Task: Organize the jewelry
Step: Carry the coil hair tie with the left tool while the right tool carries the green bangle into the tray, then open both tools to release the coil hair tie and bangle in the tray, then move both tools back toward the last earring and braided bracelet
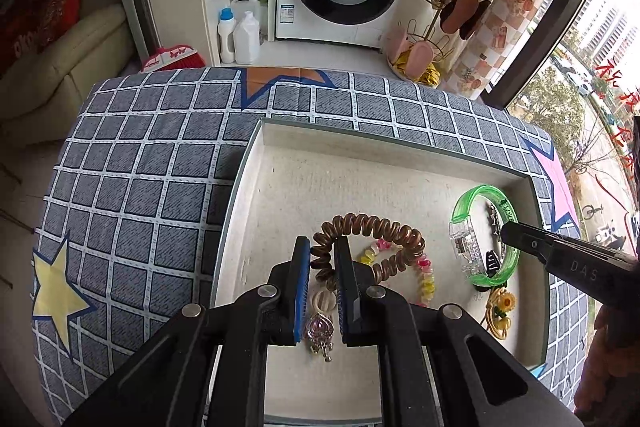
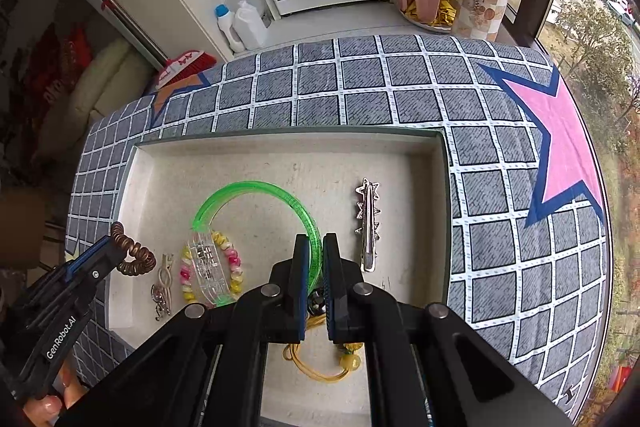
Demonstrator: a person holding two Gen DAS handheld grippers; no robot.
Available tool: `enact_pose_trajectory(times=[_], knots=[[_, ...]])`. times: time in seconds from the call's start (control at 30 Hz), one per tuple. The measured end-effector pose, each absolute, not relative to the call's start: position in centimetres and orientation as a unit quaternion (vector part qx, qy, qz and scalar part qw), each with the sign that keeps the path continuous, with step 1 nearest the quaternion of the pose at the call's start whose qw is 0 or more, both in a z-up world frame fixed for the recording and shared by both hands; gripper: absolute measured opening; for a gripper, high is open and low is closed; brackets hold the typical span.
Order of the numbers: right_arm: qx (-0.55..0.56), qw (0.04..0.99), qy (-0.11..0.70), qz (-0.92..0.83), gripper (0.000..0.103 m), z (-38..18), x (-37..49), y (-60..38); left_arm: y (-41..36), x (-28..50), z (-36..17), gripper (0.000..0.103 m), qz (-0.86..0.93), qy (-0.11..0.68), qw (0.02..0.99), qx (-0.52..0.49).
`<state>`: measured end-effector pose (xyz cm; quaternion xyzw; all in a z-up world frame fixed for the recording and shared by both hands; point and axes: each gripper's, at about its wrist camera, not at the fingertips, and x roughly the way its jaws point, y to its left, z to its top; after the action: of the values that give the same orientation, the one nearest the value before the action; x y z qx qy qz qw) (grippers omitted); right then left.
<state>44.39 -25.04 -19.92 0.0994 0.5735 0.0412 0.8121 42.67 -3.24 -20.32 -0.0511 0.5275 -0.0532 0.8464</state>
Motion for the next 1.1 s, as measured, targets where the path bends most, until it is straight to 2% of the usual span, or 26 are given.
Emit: enact_pose_trajectory(times=[0.4,0.67,0.7,0.73,0.77,0.8,0.83,0.87,0.9,0.97,1.1], knots=[[0.079,0.794,0.603,0.026,0.008,-22.8,47.1,-25.2,-4.1,44.3,-23.0,0.025,-0.023,0.538,0.843,-0.013],[0.075,0.792,0.604,0.038,0.01,-22.8,46.9,-25.1,-4.7,44.4,-23.8,0.025,-0.011,0.546,0.837,0.026],[0.079,0.791,0.605,0.04,0.012,-22.8,46.8,-25.2,-4.8,44.4,-23.8,0.025,-0.012,0.546,0.837,0.028],[0.083,0.791,0.605,0.043,0.023,-22.8,46.8,-25.2,-4.9,44.3,-23.7,0.025,-0.014,0.546,0.837,0.028],[0.086,0.791,0.604,0.046,0.041,-22.7,46.7,-25.3,-4.9,44.3,-23.5,0.025,-0.016,0.545,0.838,0.028],[0.089,0.793,0.601,0.047,0.048,-22.5,46.7,-25.4,-5.0,44.1,-23.3,0.025,-0.018,0.542,0.839,0.029],[0.092,0.796,0.597,0.048,0.051,-22.3,46.6,-25.4,-5.1,44.0,-23.1,0.025,-0.019,0.539,0.842,0.032],[0.098,0.798,0.593,0.052,0.051,-22.0,46.5,-25.5,-5.3,43.9,-22.8,0.029,-0.02,0.536,0.843,0.035],[0.104,0.799,0.589,0.055,0.051,-21.7,46.4,-25.5,-5.4,43.8,-22.5,0.056,-0.022,0.533,0.845,0.038],[0.114,0.803,0.583,0.06,0.051,-21.1,46.2,-25.5,-5.4,43.4,-21.7,0.103,-0.019,0.519,0.854,0.038],[0.129,0.807,0.573,0.06,0.052,-20.3,45.6,-25.7,-5.6,42.8,-20.5,0.103,-0.022,0.503,0.863,0.037]])
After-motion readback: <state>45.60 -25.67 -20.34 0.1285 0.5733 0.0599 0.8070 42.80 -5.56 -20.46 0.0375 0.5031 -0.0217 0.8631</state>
